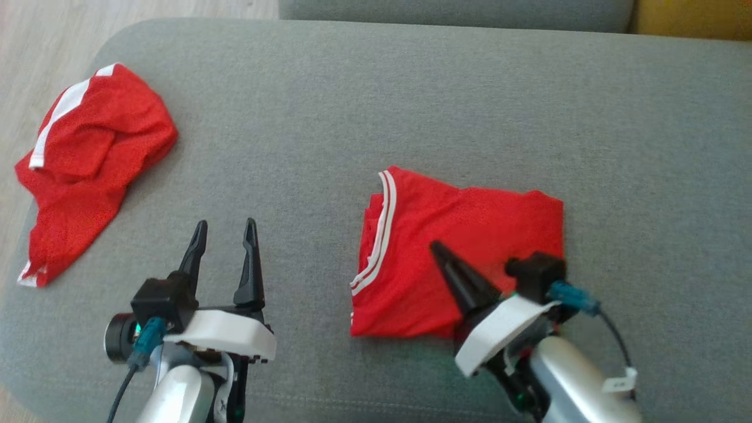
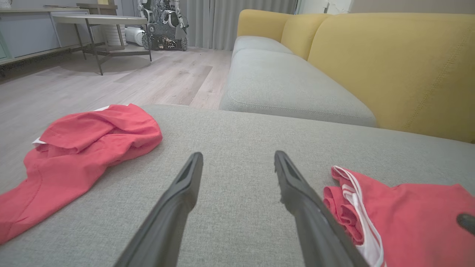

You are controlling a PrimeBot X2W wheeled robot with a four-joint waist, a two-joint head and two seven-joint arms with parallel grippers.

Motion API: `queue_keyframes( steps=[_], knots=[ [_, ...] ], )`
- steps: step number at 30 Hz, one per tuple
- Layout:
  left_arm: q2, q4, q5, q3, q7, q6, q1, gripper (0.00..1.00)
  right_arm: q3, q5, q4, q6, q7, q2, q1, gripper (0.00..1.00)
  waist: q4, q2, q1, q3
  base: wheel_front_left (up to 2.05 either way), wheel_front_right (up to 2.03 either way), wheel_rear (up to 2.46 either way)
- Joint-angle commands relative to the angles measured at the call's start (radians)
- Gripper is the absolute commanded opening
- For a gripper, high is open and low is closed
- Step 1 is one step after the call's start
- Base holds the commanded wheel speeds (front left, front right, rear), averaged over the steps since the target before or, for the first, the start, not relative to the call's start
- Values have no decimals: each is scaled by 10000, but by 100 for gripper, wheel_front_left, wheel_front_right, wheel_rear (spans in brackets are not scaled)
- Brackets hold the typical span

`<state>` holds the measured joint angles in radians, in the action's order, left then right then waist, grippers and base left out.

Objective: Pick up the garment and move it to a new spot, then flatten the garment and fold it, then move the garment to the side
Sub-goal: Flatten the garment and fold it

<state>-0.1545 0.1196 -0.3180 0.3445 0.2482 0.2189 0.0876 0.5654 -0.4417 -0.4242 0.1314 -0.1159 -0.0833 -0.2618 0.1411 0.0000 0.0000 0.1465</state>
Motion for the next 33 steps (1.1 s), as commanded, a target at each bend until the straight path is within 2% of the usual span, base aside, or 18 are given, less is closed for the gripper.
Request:
queue_keyframes(
  steps=[1, 2, 3, 4, 5, 11, 19, 26, 33],
  knots=[
    [-102, -290, 1, -357, 115, 6, 257, 100, 24, -31, 392, -7, -165, -29, -301, 0, -99, 0, 0, -70, 0, 0, 0],
    [-111, -290, 3, -365, 117, 13, 240, 100, -175, 8, 505, -7, -271, -105, -284, 0, -171, 0, 0, -115, 0, 0, 0],
    [-126, -288, 5, -373, 118, 16, 217, 100, -402, 55, 605, -7, -332, -184, -241, 13, -253, 0, 0, -175, 0, 0, 0],
    [-139, -288, 6, -379, 119, 21, 187, 100, -662, 142, 700, -7, -353, -274, -182, 47, -336, 0, 0, -236, 0, 0, 0],
    [-148, -288, 7, -382, 120, 30, 154, 100, -927, 225, 812, -7, -367, -350, -110, 100, -413, 0, 0, -305, 0, 0, 0],
    [-268, -321, -27, -453, 103, 134, -96, 100, -2557, 960, 1709, -7, -67, -758, 539, 100, -879, 0, 0, -713, 0, 0, 0],
    [-531, -510, 23, -417, -35, 205, -458, 100, -4348, 1752, 3334, -7, 679, -771, 1833, 100, -1238, 0, 0, -1167, 0, 0, 0],
    [-689, -625, -33, -340, -226, 196, -764, 100, -5011, 2044, 4419, -7, 1266, -565, 2812, 100, -1416, 0, 0, -1601, 0, 0, 0],
    [-836, -677, -44, -308, -307, 274, -1110, 100, -5383, 2326, 4898, -7, 1564, -390, 3389, 100, -1420, 0, 0, -1834, 0, 0, 0]
  ],
)
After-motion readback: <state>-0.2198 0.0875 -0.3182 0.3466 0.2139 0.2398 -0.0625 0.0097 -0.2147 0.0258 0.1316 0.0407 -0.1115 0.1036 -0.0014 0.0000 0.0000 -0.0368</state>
